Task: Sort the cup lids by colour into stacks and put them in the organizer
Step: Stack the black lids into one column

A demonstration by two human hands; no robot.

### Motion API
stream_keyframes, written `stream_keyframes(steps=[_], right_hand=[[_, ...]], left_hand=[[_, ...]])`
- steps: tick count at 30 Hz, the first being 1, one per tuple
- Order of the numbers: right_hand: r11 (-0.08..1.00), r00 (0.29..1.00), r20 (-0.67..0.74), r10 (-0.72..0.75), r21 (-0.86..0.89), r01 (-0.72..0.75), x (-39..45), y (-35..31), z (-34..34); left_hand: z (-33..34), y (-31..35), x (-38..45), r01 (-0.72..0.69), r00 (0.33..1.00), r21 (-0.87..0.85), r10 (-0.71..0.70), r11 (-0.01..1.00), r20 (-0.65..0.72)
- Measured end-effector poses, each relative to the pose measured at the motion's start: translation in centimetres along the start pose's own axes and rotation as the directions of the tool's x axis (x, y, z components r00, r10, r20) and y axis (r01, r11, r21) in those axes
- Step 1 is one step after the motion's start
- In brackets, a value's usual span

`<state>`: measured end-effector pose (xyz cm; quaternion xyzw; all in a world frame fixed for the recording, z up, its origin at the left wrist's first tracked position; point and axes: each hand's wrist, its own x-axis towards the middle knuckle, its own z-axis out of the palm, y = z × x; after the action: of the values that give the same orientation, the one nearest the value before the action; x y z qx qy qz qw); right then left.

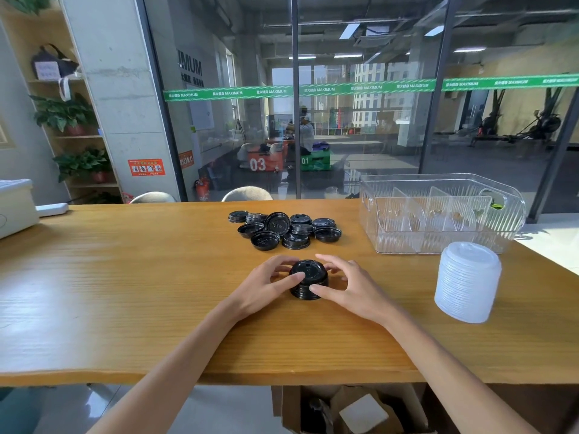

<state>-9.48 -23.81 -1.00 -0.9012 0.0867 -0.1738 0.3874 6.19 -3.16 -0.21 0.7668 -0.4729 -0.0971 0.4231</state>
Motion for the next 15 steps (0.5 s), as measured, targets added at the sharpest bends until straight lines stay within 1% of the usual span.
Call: stream_keyframes(steps=[5, 10, 15], right_hand=[[0.996, 1.0, -0.01, -0.011, -0.085, 0.01, -0.03, -0.36, 0.24], [0.991, 1.0, -0.02, -0.017, -0.131, 0.014, 0.11, -0.52, 0.27], [0.988, 1.0, -0.013, -0.014, -0.155, 0.012, 0.08, -0.51, 0.32]], left_hand=[[0.12, 0.48, -0.08, -0.046, 0.999, 0.05, 0.045, 0.998, 0.018], [0.24, 0.47, 0.12, -0.053, 0.999, 0.025, 0.053, 0.998, 0.002], [0.29, 0.27, 0.21, -0.048, 0.999, 0.019, 0.048, 0.999, 0.015]])
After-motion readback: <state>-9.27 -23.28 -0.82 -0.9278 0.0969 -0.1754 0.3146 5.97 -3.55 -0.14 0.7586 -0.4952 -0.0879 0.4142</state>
